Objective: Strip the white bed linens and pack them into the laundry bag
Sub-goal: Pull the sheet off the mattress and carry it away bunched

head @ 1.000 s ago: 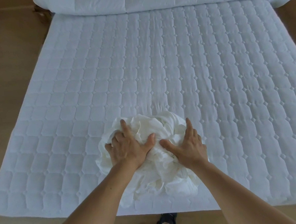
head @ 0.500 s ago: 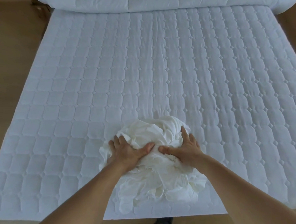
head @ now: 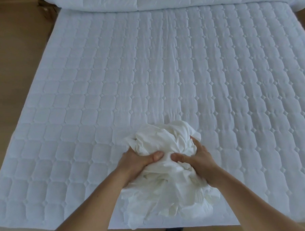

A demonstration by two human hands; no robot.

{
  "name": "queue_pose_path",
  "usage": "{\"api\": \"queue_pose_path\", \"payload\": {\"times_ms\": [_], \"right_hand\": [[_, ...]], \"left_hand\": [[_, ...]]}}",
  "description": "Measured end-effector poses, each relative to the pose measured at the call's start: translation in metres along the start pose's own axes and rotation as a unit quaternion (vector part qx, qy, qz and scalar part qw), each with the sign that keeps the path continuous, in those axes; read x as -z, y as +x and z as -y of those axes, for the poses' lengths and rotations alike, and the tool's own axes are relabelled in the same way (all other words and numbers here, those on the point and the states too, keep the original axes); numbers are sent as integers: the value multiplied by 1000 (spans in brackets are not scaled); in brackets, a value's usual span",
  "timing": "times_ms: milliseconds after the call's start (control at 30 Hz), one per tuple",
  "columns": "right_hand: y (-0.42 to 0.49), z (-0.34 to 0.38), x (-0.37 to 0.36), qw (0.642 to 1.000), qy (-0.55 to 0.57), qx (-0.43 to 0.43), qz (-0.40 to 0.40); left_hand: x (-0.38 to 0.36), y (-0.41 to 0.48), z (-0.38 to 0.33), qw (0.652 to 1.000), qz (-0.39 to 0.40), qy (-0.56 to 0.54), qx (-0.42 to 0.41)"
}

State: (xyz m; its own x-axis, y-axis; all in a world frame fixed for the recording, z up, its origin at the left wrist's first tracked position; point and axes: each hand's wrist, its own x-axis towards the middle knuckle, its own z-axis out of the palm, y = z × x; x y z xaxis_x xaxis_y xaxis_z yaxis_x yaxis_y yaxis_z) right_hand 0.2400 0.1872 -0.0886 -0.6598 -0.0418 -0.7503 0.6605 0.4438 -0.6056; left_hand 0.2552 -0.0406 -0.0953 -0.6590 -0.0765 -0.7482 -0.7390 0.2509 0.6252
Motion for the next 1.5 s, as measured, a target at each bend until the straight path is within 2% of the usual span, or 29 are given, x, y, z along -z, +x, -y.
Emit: {"api": "queue_pose_path", "payload": {"times_ms": [67, 133, 233, 300, 367, 400, 533, 633, 733, 767, 800, 867, 933, 967, 1000, 1033, 1067, 1133, 1167, 1233, 1367, 1500], "right_hand": [[-13, -1, -5, 996, 65, 50, 20], [-25, 11, -6, 989, 85, 119, 25], [-31, 60, 8, 974, 0, 226, -19], [-25, 90, 23, 949, -62, 299, -83], [-16, 96, 28, 917, -107, 361, -132], [-12, 89, 24, 914, -132, 359, -133], [8, 23, -16, 937, -216, 254, -103], [27, 22, -19, 951, -185, 219, -115], [30, 28, -13, 957, -161, 214, -116], [29, 27, -13, 956, -163, 215, -118], [27, 24, -14, 954, -165, 219, -123], [26, 18, -15, 952, -162, 227, -128], [27, 17, -13, 954, -152, 224, -125], [28, 17, -12, 954, -151, 225, -125], [29, 16, -11, 954, -153, 227, -126], [29, 15, -11, 953, -155, 229, -125], [29, 14, -11, 952, -158, 230, -124], [29, 14, -11, 952, -172, 224, -119], [30, 15, -11, 950, -187, 221, -119], [31, 16, -13, 941, -223, 222, -122], [32, 13, -15, 925, -276, 232, -120], [36, 19, -7, 929, -301, 198, -82]], "left_hand": [[-3, -18, 0, 996, 25, -78, -26], [-6, -34, -5, 990, 14, -131, -57], [1, -45, -28, 970, -36, -173, -166], [9, -41, -47, 949, -75, -182, -244], [11, -30, -51, 940, -99, -166, -282], [9, -25, -42, 944, -103, -156, -271], [-10, -12, 22, 973, -101, -154, -137], [-3, 0, 17, 978, -123, -118, -123], [8, 4, 0, 965, -191, 58, -168], [11, -1, -5, 946, -243, 130, -174], [14, -4, -8, 909, -293, 205, -213], [20, -10, -17, 792, -335, 343, -377], [21, -7, -33, 689, -263, 456, -499], [21, -2, -40, 665, -203, 500, -516], [22, 3, -45, 667, -138, 528, -508], [23, 8, -45, 688, -78, 538, -481], [24, 10, -43, 726, -34, 520, -448], [22, 11, -35, 818, -10, 417, -397], [18, 11, -31, 851, -13, 369, -373], [12, 9, -22, 897, -25, 307, -318], [10, 13, -3, 948, -48, 224, -219], [3, 20, 1, 959, -55, 230, -154]]}}
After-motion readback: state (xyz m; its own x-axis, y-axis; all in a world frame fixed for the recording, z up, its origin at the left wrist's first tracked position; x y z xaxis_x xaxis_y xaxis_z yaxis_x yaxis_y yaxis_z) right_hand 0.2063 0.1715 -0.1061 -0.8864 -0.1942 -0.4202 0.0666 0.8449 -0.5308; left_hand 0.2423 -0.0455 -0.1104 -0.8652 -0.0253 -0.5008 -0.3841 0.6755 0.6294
